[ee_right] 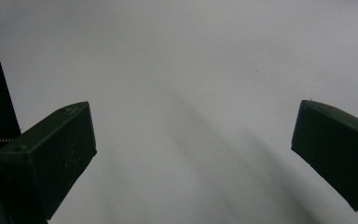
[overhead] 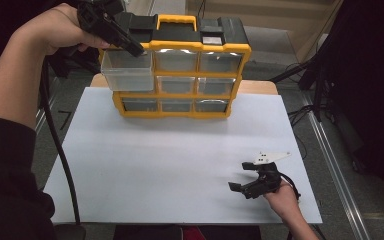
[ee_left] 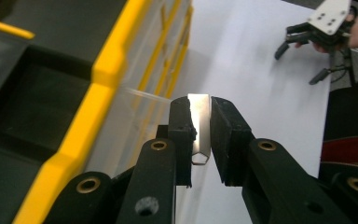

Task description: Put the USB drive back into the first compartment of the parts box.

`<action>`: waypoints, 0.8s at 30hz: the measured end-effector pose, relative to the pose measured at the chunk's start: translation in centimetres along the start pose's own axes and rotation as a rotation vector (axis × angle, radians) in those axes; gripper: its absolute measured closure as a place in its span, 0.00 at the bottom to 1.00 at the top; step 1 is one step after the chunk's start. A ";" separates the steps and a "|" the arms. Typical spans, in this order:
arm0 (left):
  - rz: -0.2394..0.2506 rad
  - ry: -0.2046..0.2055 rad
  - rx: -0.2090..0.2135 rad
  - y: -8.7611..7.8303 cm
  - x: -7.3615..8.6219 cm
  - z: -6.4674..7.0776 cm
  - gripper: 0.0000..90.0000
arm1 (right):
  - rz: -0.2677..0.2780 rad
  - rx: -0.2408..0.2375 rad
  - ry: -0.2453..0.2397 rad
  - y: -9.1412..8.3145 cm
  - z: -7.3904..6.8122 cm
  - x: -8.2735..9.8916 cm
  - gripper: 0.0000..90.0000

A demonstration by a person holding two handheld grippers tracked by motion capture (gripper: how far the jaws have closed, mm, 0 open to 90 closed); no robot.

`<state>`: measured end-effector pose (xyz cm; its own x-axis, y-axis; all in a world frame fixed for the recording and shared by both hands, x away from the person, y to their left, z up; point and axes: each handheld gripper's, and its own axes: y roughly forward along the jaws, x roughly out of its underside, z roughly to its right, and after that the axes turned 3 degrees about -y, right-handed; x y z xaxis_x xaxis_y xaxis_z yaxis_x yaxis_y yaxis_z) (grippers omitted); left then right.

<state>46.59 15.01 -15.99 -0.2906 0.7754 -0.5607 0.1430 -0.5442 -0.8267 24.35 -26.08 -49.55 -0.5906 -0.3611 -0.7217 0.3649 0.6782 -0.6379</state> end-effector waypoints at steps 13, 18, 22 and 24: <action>0.004 -0.034 -0.050 1.1 0.9 -2.1 0.88 | 0.000 -0.002 0.002 -0.1 0.1 0.0 0.00; 0.019 -0.056 -0.045 1.9 1.8 -2.7 0.88 | -0.002 -0.002 0.003 0.0 0.1 0.0 0.00; 0.009 -0.067 -0.044 2.4 2.3 -2.8 0.88 | -0.006 -0.001 -0.001 0.0 0.1 0.0 0.00; 0.003 -0.070 -0.045 2.5 2.4 -2.8 0.87 | -0.005 -0.002 -0.001 0.0 0.1 0.0 0.00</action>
<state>48.84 16.44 -19.51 -0.3552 0.7489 -0.5594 0.1856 -0.5300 -0.8274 24.44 -26.14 -49.63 -0.5916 -0.3648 -0.7190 0.3609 0.6776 -0.6408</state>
